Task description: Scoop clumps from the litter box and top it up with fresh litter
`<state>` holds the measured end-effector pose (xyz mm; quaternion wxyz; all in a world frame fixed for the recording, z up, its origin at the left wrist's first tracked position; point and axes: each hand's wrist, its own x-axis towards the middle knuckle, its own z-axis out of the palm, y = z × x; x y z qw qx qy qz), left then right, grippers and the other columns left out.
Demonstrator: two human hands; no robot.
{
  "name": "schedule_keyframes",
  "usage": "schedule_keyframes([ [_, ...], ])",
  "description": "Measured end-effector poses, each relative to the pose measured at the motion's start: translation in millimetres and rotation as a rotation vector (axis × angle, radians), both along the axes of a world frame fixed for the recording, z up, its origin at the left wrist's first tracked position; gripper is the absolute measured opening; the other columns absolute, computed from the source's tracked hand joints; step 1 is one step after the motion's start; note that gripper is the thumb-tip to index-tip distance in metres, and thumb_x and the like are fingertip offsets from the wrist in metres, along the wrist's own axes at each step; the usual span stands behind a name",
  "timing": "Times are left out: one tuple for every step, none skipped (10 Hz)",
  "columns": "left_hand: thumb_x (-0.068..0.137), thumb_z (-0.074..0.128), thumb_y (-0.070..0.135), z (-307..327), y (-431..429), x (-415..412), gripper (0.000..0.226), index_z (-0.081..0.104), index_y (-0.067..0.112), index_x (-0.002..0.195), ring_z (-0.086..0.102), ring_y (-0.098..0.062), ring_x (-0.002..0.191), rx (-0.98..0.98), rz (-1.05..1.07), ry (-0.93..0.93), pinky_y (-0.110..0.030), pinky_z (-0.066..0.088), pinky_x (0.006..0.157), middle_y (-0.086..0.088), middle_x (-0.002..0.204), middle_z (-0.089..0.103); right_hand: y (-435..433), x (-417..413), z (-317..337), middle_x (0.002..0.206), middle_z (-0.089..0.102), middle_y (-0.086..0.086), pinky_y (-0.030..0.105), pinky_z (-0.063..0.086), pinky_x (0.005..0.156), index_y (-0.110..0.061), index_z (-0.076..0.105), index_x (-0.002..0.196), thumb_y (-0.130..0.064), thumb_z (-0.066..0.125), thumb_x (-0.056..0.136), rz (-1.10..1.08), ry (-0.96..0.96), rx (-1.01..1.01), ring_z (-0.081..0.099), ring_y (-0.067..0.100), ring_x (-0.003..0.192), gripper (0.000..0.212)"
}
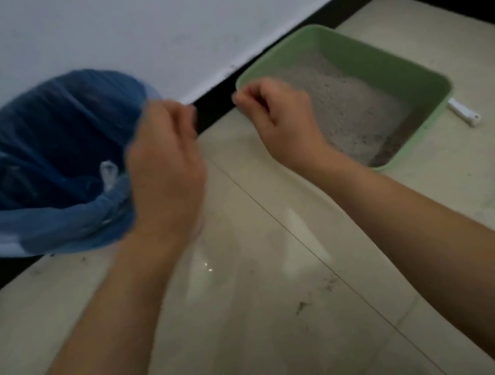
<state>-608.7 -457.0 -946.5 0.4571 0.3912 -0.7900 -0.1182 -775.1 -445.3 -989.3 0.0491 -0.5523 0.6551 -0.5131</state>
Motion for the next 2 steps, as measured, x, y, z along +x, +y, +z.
schedule_keyframes([
  [0.098, 0.048, 0.023, 59.4, -59.6, 52.7, 0.015, 0.058, 0.011, 0.098, 0.06, -0.015, 0.081, 0.058, 0.206, -0.169, -0.032, 0.046, 0.08, -0.004, 0.087, 0.066, -52.3, 36.9, 61.5, 0.079, 0.063, -0.014, 0.021, 0.05, 0.074, -0.01, 0.072, 0.094, -0.021, 0.063, 0.094, 0.07, -0.177, -0.176, 0.06, 0.004, 0.074, 0.014],
  [0.09, 0.06, 0.01, 72.2, -100.3, 103.9, 0.032, 0.059, 0.014, 0.122, 0.061, -0.031, 0.109, 0.28, 0.299, -0.468, -0.038, 0.046, 0.098, -0.013, 0.117, 0.065, -91.9, 63.4, 90.1, 0.095, 0.071, -0.009, 0.017, 0.05, 0.087, -0.012, 0.075, 0.105, -0.012, 0.061, 0.092, 0.361, -0.015, 0.025, 0.065, 0.005, 0.087, 0.019],
])
